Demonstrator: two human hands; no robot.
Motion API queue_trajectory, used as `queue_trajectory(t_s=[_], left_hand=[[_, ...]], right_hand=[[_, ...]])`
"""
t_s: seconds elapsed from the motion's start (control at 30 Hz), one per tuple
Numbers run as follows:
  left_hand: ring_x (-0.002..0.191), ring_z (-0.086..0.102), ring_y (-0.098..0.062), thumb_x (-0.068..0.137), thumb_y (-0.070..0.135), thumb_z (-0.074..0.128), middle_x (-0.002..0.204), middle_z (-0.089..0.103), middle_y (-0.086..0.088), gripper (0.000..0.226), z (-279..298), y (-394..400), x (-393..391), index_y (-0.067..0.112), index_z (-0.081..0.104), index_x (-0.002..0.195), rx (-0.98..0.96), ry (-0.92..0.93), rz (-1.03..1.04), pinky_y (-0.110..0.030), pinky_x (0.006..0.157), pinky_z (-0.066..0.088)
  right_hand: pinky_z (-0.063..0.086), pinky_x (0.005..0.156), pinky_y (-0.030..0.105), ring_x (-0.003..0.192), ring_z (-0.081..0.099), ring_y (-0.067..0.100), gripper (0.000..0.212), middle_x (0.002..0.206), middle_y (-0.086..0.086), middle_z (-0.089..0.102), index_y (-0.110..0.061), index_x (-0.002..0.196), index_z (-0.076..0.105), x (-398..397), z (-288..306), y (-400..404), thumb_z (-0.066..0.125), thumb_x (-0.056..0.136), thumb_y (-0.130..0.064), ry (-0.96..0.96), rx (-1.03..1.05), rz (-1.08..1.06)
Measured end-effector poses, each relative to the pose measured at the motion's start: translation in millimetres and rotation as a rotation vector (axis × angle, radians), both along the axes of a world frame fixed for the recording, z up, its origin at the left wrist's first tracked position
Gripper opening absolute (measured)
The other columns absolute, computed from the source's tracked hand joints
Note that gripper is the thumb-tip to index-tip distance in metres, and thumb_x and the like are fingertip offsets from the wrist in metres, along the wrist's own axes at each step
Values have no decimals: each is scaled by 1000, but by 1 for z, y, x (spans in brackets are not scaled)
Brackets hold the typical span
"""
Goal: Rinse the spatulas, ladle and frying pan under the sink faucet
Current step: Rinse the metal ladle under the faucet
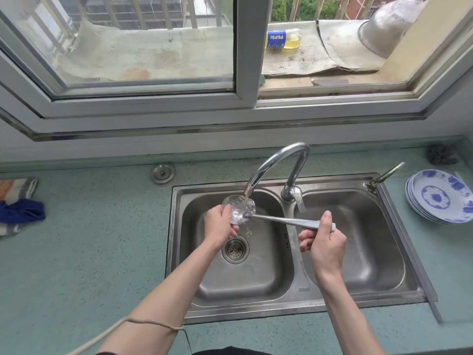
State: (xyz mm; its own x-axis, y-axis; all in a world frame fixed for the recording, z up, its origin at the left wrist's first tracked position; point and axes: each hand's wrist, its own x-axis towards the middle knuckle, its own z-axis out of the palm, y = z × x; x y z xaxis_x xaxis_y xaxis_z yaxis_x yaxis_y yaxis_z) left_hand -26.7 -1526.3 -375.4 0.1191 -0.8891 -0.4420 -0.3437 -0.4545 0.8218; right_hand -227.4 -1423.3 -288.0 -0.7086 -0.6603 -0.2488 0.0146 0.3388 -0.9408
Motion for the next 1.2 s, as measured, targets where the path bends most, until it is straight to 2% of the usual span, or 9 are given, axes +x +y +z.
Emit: queue_trajectory(t_s=[0.13, 0.3, 0.53, 0.67, 0.73, 0.8, 0.9, 1.0, 1.2], left_hand=[[55, 63, -30, 96, 44, 43, 54, 63, -4, 43, 1, -6, 0, 14, 52, 66, -15, -199, -48, -40, 61, 55], [47, 58, -16, 94, 23, 69, 62, 65, -11, 24, 6, -10, -4, -1, 68, 94, 153, 176, 117, -24, 44, 48], [81, 71, -25, 101, -5, 51, 102, 70, -19, 16, 7, -12, -11, 1, 60, 113, 258, 587, 403, -32, 70, 63], [78, 72, -30, 98, -11, 42, 93, 73, -21, 25, 15, -18, -11, -3, 58, 116, 324, 814, 494, -43, 80, 62], [77, 71, -34, 95, -7, 36, 84, 72, -21, 27, 23, -20, -15, -5, 62, 102, 347, 939, 545, -49, 91, 59], [97, 68, -42, 95, 5, 34, 97, 69, -25, 25, 27, -21, -17, 1, 58, 89, 361, 1050, 605, -57, 103, 50], [121, 63, -45, 100, 41, 43, 127, 65, -24, 45, 31, -26, -15, 0, 56, 112, 402, 1188, 611, -57, 106, 47], [116, 67, -39, 93, 56, 60, 130, 66, -22, 66, 35, -30, -15, 0, 56, 129, 413, 1207, 521, -53, 106, 49], [84, 70, -36, 94, 20, 63, 114, 66, -24, 35, 49, -36, -16, 2, 53, 124, 392, 1155, 470, -42, 86, 55]], right_hand=[[47, 39, 27, 35, 53, 18, 65, 50, 12, 65, -5, 63, 59, -2, 0, -2, 35, 112, -40, -19, -15, 7], [48, 41, 25, 37, 53, 16, 57, 54, 11, 66, 0, 74, 64, -3, -2, -4, 41, 112, -36, -75, -52, 66], [55, 59, 30, 56, 59, 17, 31, 80, 23, 73, -1, 89, 74, -22, -19, 5, 53, 107, -15, -234, 46, 353], [49, 58, 26, 59, 55, 12, 21, 82, 10, 74, -9, 103, 77, -35, -37, 11, 56, 104, -13, -257, 184, 406], [44, 55, 24, 59, 49, 11, 19, 82, 4, 72, -12, 105, 76, -39, -48, 13, 58, 105, -16, -242, 220, 425], [42, 54, 23, 60, 45, 9, 19, 82, 0, 67, -15, 105, 76, -41, -55, 14, 58, 105, -21, -211, 225, 429], [40, 53, 22, 55, 41, 7, 25, 75, -4, 59, -12, 94, 75, -42, -59, 13, 57, 106, -25, -199, 191, 364], [39, 53, 20, 54, 40, 5, 25, 75, -3, 57, -9, 94, 75, -42, -64, 12, 60, 104, -25, -276, 139, 344], [40, 58, 21, 62, 44, 9, 19, 82, 1, 57, -14, 116, 76, -44, -69, 11, 63, 102, -18, -379, 68, 391]])
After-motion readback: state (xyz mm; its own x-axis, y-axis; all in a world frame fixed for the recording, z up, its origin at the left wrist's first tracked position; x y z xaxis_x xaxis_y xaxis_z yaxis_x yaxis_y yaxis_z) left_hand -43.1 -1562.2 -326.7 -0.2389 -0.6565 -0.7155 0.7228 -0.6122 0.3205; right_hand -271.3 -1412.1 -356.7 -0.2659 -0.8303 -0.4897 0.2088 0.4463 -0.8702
